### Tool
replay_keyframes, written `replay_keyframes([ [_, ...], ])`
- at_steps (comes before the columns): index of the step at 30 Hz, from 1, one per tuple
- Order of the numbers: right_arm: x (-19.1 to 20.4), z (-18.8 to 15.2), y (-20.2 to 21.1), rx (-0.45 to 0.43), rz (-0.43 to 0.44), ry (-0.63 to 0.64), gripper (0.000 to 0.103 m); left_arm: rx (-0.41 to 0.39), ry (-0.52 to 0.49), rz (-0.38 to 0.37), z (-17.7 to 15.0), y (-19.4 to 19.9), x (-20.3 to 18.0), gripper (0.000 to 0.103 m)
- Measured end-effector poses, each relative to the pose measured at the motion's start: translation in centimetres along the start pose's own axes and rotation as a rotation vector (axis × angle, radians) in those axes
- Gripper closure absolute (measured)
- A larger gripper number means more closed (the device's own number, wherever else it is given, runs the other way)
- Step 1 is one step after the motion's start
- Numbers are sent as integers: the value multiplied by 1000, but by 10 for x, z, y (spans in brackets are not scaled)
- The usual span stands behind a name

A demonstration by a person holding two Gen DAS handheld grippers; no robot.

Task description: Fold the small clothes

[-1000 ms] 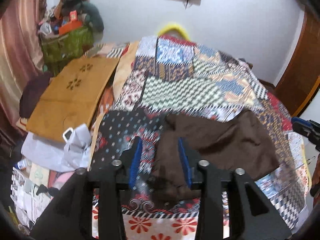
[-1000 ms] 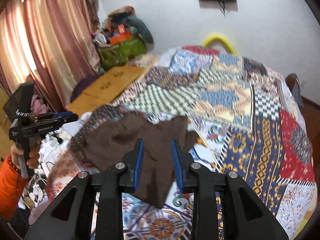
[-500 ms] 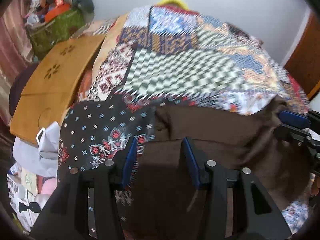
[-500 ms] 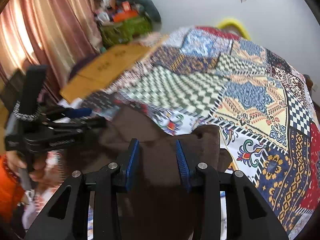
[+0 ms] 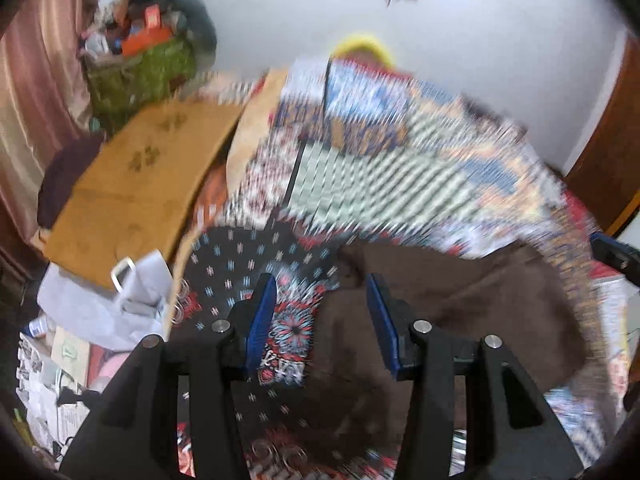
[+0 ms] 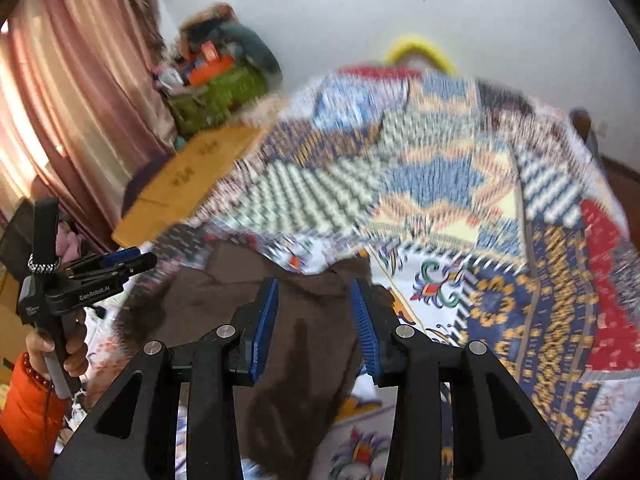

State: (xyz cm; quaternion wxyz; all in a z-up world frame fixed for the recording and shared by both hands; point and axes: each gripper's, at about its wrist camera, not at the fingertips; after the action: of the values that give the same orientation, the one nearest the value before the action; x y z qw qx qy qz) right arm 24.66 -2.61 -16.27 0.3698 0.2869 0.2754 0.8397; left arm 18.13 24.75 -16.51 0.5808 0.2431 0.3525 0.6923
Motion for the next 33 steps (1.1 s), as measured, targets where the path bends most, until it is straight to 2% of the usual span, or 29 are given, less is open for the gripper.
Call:
replay_keyframes([
  [5, 40, -2, 78, -180, 24, 64, 69, -206, -52, -42, -2, 102, -30, 56],
  [9, 75, -11, 143, -330, 58, 109, 69, -351, -86, -77, -18, 177, -55, 56],
  [13, 99, -27, 186, -436, 61, 146, 69, -465, -110, -80, -40, 232, -74, 56],
  [16, 112, -40, 205, -482, 44, 165, 68, -523, -117, -81, -57, 260, -84, 56],
  [17, 114, -43, 206, -487, 34, 167, 67, -536, -117, -76, -61, 267, -86, 53],
  [18, 117, -47, 210, -493, 21, 172, 61, -551, -115, -68, -66, 274, -88, 50],
  [19, 119, -51, 211, -497, 11, 173, 52, -562, -113, -62, -71, 278, -89, 42],
  [20, 121, -54, 213, -503, -2, 174, 47, -572, -109, -58, -75, 282, -90, 34],
  [23, 125, -60, 215, -511, -31, 176, 35, -587, -113, -58, -83, 290, -94, 26],
  [24, 124, -59, 214, -511, -38, 175, 28, -589, -113, -51, -85, 291, -96, 23],
  [26, 123, -60, 216, -520, -51, 170, 20, -595, -111, -49, -87, 292, -97, 7],
  [30, 123, -60, 219, -546, -77, 159, 0, -603, -109, -47, -90, 294, -97, 1],
  [33, 124, -62, 221, -562, -93, 155, 0, -608, -107, -30, -93, 297, -97, 0],
])
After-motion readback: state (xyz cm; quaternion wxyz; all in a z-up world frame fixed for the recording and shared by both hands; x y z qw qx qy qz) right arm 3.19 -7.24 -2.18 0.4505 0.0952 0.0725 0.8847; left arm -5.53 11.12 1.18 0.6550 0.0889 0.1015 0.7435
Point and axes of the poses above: each gripper's, at about its wrist camera, not at the fingertips, and y roughly against the way its jaws point, x to its left, z to its top, and after that the axes turned 1 degree about x, right-handed
